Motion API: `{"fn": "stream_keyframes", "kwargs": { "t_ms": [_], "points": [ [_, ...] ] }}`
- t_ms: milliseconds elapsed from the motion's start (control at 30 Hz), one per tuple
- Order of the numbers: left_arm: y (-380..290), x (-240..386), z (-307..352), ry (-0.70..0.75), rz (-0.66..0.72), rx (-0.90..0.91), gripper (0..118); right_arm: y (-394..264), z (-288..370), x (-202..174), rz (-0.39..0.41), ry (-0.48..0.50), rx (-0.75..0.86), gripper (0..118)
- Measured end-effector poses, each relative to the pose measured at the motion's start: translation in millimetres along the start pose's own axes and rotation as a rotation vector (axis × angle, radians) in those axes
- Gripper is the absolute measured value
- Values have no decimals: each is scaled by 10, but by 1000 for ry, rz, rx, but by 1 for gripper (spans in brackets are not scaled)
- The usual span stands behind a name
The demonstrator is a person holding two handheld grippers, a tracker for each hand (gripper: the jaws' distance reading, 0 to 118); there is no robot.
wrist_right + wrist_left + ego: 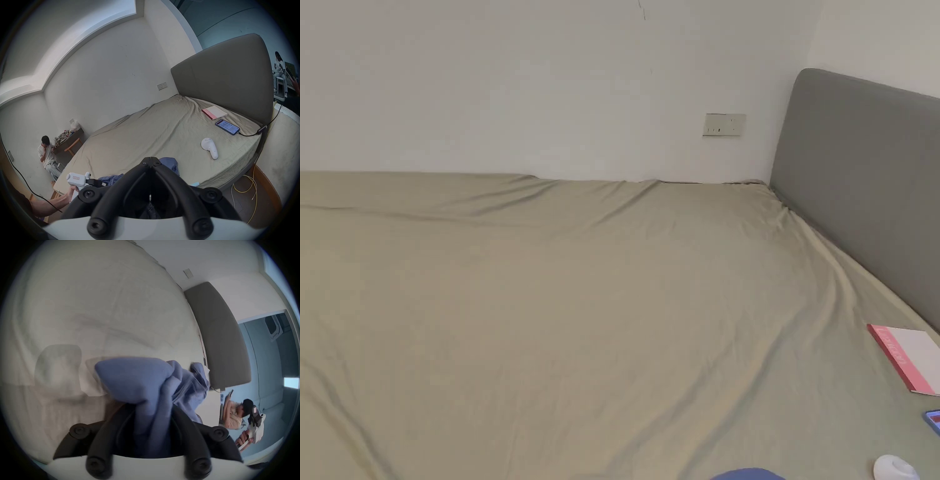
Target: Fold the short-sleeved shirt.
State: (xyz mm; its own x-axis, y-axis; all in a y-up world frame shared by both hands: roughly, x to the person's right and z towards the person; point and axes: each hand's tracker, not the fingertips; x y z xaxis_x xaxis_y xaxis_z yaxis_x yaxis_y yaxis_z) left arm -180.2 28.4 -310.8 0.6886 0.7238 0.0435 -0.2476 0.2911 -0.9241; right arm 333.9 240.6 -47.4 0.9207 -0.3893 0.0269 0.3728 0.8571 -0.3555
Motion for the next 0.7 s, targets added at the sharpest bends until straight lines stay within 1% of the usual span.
{"fn": "stream_keyframes", "kwargs": {
  "t_ms": [67, 100, 200, 300, 367, 400, 467, 533, 567, 633, 700],
  "points": [
    [-20, -117, -22, -35, 109, -15, 19, -14, -30, 3, -1, -2, -6, 7],
    [-37, -122, -11, -53, 130, -10, 19, -15, -32, -11, 4, -7, -8, 7],
    [-52, -14, 130, 7, 21, 51, 19, -3, -24, -42, 13, -10, -7, 7],
    [61, -38, 412, 4, 9, 85, 19, 9, -29, -50, 25, -15, -10, 7],
    [182, -106, 712, 29, -21, 135, 19, 19, -33, -57, 32, -15, -8, 7],
    [239, -154, 872, 59, -32, 149, 19, 24, -35, -61, 33, -13, -7, 7],
    [394, -280, 1304, 168, -52, 177, 19, 39, -45, -86, 35, -7, -3, 7],
    [514, -375, 1786, 282, -28, 225, 19, 37, -69, -98, 35, 4, 1, 7],
    [572, -350, 2011, 366, -25, 229, 19, 38, -88, -109, 35, 9, -1, 7],
    [585, -1, 2309, 542, -78, 245, 19, 33, -133, -134, 36, 21, -6, 7],
    [595, 185, 2458, 604, -75, 267, 19, 22, -188, -149, 35, 38, -6, 7]
  ]
}}
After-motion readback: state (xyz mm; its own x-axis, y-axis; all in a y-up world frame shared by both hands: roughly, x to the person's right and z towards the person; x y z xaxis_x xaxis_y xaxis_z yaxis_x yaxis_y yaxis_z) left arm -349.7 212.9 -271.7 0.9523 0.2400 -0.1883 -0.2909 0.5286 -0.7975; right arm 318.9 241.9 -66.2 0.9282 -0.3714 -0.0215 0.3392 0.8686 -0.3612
